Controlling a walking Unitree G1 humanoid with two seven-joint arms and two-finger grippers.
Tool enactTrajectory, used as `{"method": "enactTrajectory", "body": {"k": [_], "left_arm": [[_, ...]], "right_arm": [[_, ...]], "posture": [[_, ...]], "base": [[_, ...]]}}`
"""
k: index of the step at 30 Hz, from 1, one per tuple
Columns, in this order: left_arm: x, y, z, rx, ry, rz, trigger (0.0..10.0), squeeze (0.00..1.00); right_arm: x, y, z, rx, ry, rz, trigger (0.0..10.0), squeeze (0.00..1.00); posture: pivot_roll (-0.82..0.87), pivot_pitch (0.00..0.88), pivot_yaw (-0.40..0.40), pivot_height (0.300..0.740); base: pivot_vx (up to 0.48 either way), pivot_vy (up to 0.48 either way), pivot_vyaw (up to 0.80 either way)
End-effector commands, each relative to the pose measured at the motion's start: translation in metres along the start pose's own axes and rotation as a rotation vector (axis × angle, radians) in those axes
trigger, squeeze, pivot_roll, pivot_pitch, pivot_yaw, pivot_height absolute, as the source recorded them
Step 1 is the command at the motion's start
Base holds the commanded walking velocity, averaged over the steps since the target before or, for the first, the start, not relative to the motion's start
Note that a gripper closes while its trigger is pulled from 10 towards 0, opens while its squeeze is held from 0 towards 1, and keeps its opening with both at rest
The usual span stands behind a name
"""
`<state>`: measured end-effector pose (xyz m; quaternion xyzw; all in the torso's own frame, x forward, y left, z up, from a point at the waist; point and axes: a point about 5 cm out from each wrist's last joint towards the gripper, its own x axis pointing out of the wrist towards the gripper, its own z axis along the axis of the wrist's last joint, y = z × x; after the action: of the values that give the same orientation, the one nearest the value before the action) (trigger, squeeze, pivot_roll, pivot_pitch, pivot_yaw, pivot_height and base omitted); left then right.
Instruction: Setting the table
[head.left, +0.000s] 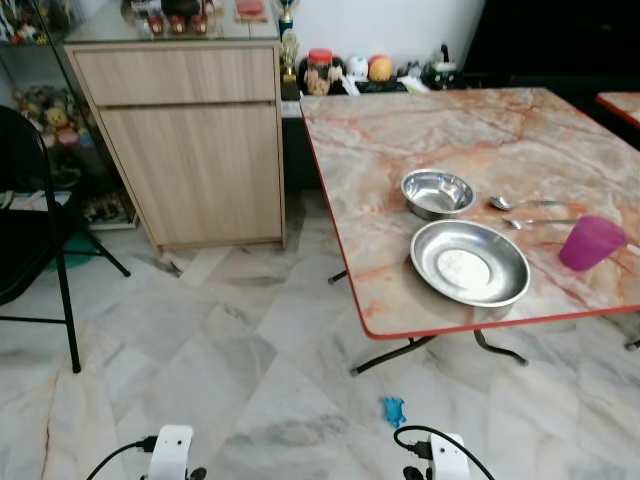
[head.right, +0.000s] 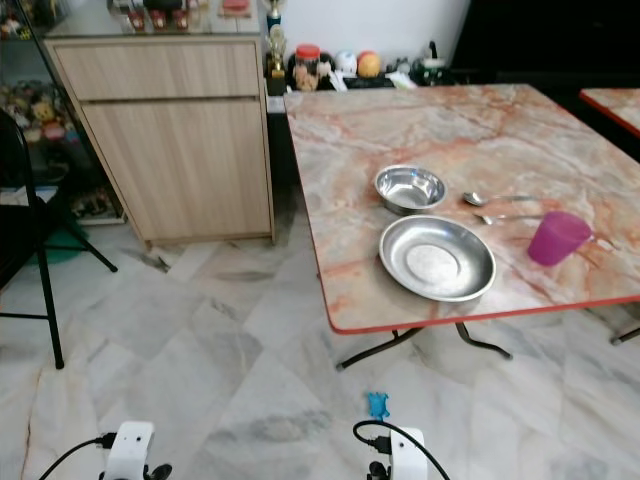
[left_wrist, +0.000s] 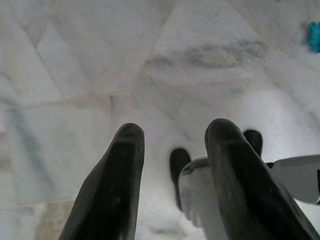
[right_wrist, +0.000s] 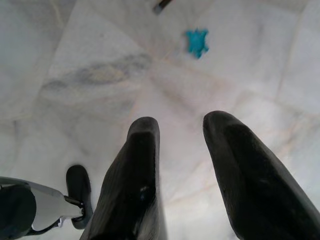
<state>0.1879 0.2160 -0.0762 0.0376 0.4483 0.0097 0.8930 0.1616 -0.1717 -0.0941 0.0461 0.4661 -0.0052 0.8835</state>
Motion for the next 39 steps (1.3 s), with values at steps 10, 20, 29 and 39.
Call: {"method": "enactTrajectory", "body": {"k": [10, 20, 29, 39], "left_arm": [[0.000, 0.001, -0.001, 0.005, 0.005, -0.001, 10.0, 0.00], [0.000, 0.001, 0.000, -0.002, 0.001, -0.001, 10.0, 0.00], [0.000, 0.002, -0.001, -0.003, 0.004, 0.003, 10.0, 0.00], [-0.002, 0.023, 0.022, -0.008, -0.122, 0.088, 10.0, 0.00]], "right_arm": [[0.000, 0.001, 0.000, -0.014, 0.010, -0.005, 10.0, 0.00], [0.000, -0.003, -0.001, -0.009, 0.014, -0.011, 10.0, 0.00], [-0.001, -0.003, -0.003, -0.006, 0.016, -0.011, 10.0, 0.00], [-0.001, -0.001, -0.004, -0.009, 0.019, -0.009, 10.0, 0.00]], "posture": [[0.13, 0.000, -0.053, 0.740], [0.13, 0.000, -0.055, 0.740], [0.13, 0.000, -0.056, 0.740], [0.14, 0.000, -0.053, 0.740]], "base": [[0.000, -0.422, 0.00], [0.000, -0.424, 0.00], [0.000, -0.415, 0.00], [0.000, 0.000, 0.00]]}}
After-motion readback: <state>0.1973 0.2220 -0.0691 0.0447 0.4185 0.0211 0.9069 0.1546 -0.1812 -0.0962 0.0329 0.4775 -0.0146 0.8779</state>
